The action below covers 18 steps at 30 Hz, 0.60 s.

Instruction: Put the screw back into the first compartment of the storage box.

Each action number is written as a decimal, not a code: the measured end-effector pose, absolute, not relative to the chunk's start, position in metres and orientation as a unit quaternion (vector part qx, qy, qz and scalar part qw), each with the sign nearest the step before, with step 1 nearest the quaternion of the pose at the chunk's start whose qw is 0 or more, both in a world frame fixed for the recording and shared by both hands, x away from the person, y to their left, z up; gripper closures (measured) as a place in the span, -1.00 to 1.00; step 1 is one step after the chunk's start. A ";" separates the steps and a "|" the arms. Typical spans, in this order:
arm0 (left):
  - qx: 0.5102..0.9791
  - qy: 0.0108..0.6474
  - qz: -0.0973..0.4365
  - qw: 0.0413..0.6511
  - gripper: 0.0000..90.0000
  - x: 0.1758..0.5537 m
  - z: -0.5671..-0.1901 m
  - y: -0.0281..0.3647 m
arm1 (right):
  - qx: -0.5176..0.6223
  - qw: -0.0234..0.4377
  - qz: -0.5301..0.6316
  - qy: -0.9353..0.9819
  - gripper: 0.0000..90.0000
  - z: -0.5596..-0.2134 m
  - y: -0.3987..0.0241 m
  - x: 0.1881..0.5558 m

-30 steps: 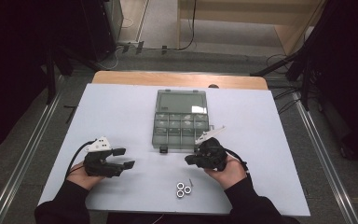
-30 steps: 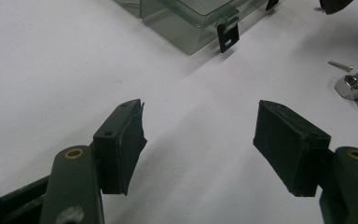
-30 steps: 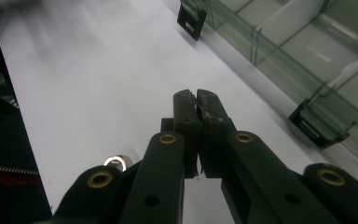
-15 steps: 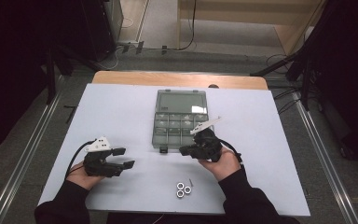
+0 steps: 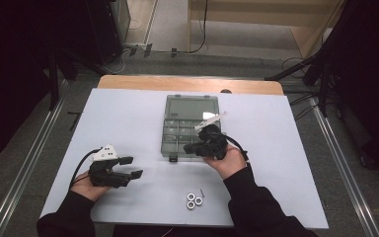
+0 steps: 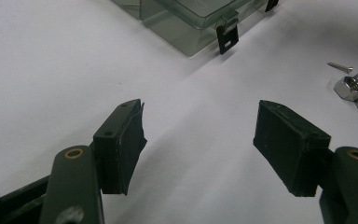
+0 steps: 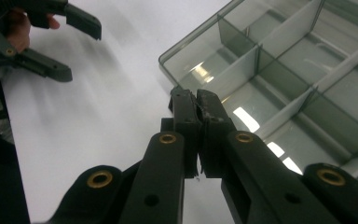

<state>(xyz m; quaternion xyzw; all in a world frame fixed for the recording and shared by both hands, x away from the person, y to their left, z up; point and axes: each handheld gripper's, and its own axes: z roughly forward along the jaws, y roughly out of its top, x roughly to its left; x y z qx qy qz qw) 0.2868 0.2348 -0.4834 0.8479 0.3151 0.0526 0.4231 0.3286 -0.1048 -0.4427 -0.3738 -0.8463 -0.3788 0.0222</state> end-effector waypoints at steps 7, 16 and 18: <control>0.848 0.314 0.054 0.424 -0.27 0.286 -0.483 0.235 | -0.373 0.025 -0.374 -0.849 0.98 -0.442 -0.093 0.343; 0.848 0.313 0.053 0.423 -0.27 0.287 -0.483 0.235 | -0.376 0.014 -0.354 -0.856 0.98 -0.441 -0.076 0.365; 0.848 0.314 0.052 0.425 -0.27 0.287 -0.484 0.235 | -0.379 0.017 -0.356 -0.854 0.98 -0.441 -0.074 0.370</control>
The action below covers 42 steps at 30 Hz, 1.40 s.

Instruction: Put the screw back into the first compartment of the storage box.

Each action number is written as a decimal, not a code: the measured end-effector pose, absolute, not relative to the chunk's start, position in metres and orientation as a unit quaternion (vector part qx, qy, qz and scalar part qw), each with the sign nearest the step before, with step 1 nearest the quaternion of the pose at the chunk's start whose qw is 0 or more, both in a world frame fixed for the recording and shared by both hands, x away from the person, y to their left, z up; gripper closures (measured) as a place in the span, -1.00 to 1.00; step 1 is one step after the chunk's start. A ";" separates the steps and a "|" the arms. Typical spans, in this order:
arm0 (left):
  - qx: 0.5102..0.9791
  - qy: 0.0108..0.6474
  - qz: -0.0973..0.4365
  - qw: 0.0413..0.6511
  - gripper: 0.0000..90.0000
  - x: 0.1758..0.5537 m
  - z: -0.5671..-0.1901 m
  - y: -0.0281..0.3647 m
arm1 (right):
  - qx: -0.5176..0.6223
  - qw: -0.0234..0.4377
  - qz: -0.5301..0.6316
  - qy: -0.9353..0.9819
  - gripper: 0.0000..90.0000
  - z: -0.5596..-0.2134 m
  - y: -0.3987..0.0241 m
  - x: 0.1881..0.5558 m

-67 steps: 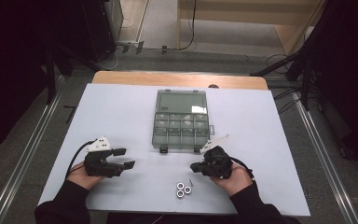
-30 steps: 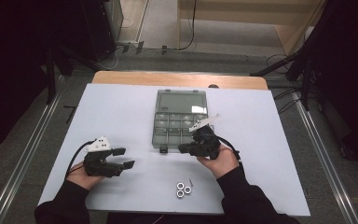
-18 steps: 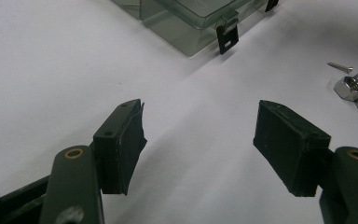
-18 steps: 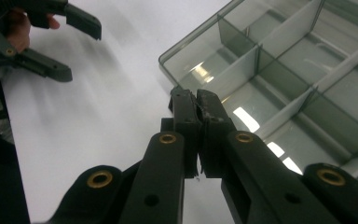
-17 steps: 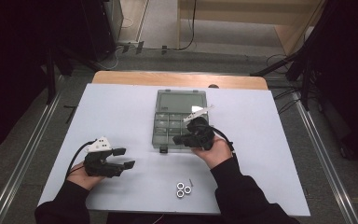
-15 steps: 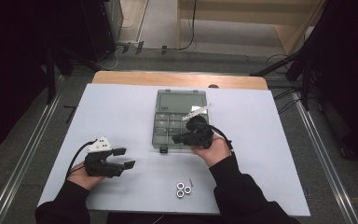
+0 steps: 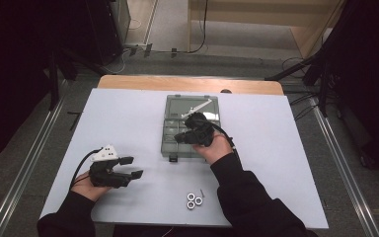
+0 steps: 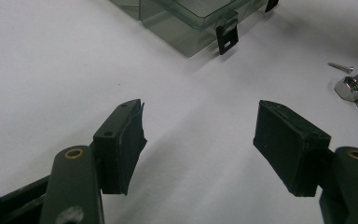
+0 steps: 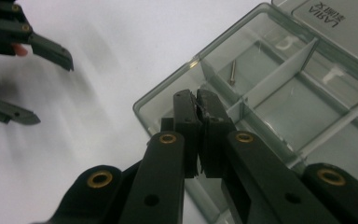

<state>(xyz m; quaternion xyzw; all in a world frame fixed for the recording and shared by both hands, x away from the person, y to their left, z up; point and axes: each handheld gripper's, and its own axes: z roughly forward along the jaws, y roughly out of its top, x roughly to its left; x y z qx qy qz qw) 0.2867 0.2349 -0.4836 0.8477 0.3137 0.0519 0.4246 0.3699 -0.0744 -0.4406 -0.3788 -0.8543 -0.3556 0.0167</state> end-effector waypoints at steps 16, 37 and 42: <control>0.849 0.313 0.052 0.423 -0.27 0.287 -0.484 0.235 | -0.404 0.016 -0.346 -0.847 0.96 -0.444 -0.060 0.402; 0.849 0.313 0.052 0.421 -0.27 0.287 -0.484 0.236 | -0.413 0.033 -0.363 -0.834 0.10 -0.447 -0.055 0.412; 0.849 0.314 0.051 0.421 -0.27 0.287 -0.484 0.236 | -0.400 0.020 -0.383 -0.832 0.02 -0.437 -0.062 0.399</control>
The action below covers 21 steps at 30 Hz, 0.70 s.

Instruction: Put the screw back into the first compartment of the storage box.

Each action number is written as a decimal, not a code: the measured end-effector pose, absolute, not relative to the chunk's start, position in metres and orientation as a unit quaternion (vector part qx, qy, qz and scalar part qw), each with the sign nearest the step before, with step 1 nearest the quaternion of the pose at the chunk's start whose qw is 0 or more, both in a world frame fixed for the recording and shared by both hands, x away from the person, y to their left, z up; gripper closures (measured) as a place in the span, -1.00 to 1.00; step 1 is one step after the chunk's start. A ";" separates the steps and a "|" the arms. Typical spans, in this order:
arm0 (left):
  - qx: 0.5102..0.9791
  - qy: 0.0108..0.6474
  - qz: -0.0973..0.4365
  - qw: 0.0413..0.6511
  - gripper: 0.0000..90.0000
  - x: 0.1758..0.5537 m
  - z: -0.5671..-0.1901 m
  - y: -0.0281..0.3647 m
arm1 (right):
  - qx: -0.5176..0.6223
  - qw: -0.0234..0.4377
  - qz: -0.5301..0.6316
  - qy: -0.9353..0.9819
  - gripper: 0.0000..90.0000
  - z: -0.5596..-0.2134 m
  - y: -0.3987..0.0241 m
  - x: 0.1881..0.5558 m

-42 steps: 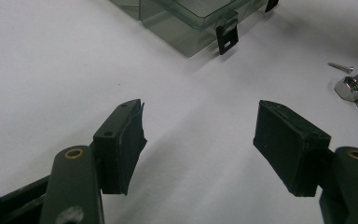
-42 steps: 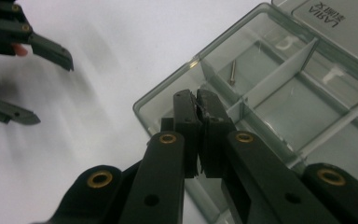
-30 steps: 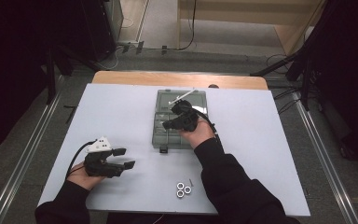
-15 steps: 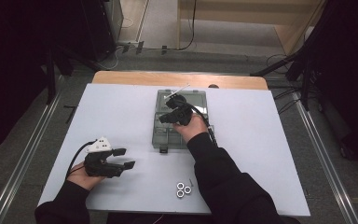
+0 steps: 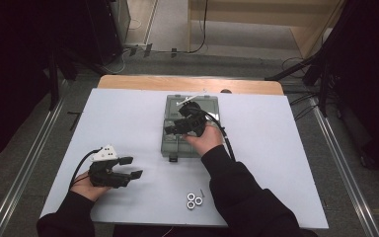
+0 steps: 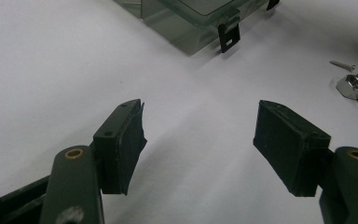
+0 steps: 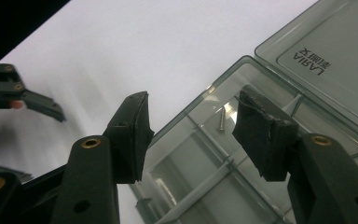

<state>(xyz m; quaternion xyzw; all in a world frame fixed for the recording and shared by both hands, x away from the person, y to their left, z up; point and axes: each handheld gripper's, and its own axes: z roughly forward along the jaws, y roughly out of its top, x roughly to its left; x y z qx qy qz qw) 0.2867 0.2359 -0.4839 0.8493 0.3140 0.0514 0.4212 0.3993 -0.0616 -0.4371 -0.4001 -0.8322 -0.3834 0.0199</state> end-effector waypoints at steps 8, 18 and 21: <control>0.848 0.315 0.054 0.422 -0.27 0.287 -0.484 0.236 | -0.381 0.012 -0.387 -0.840 0.00 -0.435 -0.072 0.378; 0.849 0.315 0.056 0.421 -0.27 0.287 -0.484 0.236 | -0.364 0.012 -0.395 -0.843 -0.06 -0.438 -0.090 0.352; 0.850 0.315 0.056 0.419 -0.27 0.287 -0.484 0.236 | -0.364 0.014 -0.397 -0.842 -0.07 -0.439 -0.093 0.348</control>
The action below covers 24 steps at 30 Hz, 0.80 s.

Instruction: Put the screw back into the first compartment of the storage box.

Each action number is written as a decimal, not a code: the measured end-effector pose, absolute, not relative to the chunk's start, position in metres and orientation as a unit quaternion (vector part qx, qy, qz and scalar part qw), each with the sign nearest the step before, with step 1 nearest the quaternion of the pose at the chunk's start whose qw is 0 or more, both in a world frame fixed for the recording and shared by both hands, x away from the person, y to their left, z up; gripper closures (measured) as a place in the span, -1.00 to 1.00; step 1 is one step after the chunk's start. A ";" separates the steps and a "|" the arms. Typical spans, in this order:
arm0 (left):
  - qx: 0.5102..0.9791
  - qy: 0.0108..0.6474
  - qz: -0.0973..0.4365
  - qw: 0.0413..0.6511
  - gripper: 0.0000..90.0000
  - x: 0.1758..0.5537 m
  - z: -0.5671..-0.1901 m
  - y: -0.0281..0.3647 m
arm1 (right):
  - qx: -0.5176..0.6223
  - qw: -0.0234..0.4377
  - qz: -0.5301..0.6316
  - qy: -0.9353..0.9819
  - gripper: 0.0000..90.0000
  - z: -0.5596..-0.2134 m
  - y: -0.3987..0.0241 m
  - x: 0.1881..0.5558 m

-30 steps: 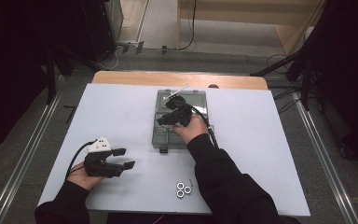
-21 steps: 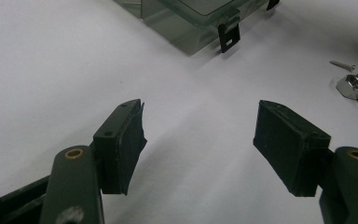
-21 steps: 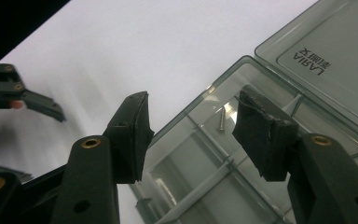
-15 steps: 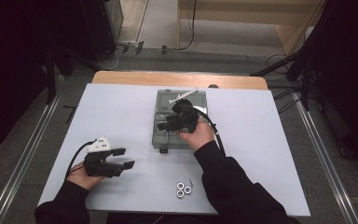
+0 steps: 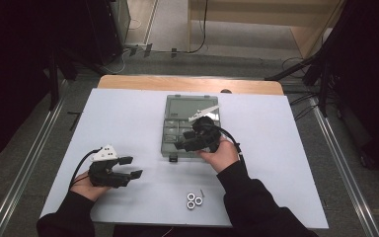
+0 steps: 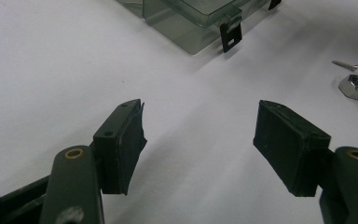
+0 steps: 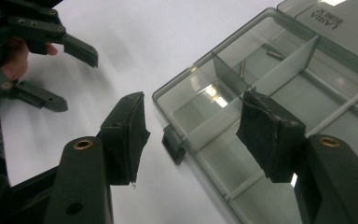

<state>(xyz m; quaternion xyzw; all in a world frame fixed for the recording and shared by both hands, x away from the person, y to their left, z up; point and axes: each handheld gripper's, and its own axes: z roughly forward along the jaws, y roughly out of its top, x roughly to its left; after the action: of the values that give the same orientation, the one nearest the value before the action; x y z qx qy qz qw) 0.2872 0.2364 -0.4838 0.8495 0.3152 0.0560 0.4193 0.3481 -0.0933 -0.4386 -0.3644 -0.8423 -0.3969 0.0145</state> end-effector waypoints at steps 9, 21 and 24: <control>0.849 0.315 0.055 0.420 -0.27 0.287 -0.484 0.237 | -0.353 0.024 -0.390 -0.850 -0.10 -0.446 -0.107 0.328; 0.849 0.314 0.056 0.420 -0.27 0.287 -0.484 0.236 | -0.340 0.027 -0.390 -0.855 -0.13 -0.450 -0.116 0.307; 0.849 0.314 0.055 0.421 -0.27 0.287 -0.484 0.237 | -0.335 0.026 -0.384 -0.860 -0.12 -0.451 -0.119 0.302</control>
<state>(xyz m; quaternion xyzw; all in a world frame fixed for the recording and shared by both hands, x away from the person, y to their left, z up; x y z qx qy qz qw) 0.2875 0.2365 -0.4842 0.8490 0.3143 0.0553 0.4212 0.3019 -0.1185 -0.4510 -0.3347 -0.8600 -0.3844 0.0257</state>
